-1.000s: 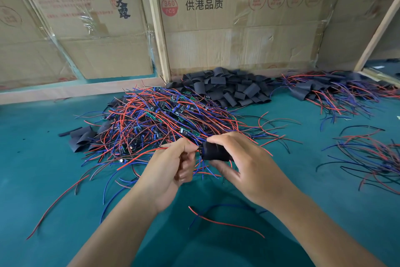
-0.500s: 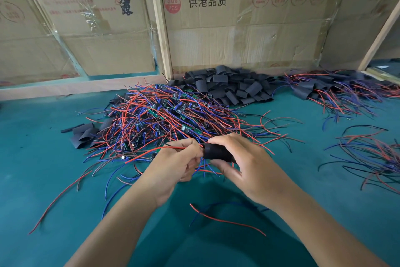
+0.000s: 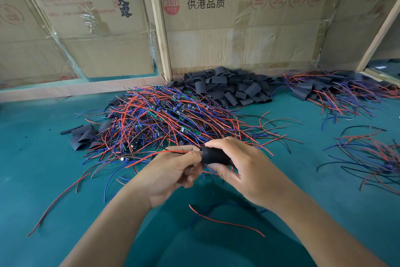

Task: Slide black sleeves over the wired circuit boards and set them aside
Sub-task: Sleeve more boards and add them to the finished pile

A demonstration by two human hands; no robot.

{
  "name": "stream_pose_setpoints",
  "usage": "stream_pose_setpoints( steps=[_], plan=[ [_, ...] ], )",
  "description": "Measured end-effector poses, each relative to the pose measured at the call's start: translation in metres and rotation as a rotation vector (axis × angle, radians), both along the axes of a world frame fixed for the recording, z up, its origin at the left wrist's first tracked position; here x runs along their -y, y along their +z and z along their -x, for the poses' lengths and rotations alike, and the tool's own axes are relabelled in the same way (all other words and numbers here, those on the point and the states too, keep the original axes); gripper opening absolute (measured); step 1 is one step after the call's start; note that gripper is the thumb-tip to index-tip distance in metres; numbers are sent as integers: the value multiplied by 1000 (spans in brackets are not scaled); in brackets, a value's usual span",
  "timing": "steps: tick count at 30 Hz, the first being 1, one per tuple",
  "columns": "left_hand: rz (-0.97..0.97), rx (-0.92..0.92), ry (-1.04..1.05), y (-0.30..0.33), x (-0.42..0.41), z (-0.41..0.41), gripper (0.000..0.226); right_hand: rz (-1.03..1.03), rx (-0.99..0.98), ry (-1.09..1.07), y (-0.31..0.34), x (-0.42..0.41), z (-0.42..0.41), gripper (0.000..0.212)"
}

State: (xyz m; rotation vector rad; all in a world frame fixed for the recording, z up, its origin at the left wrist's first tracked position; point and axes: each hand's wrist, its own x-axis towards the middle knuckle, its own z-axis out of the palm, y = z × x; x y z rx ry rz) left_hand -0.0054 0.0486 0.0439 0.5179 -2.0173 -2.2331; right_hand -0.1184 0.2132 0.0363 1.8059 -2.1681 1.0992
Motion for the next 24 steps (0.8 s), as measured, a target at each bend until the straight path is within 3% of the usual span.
stream_pose_setpoints(
  steps=[3, 8, 20, 24],
  plan=[
    [-18, 15, 21, 1, -1, 1, 3, 5, 17, -3, 0, 0, 0, 38],
    [-38, 60, 55, 2, -5, 1, 14, 15, 80, 14, 0, 0, -1, 35],
    [-99, 97, 62, 3, -5, 0, 25, 9, 5, -16, -3, 1, -3, 40],
    [-147, 29, 4, 3, -6, 1, 20, 111, -28, -77, -2, 3, -3, 23]
  ],
)
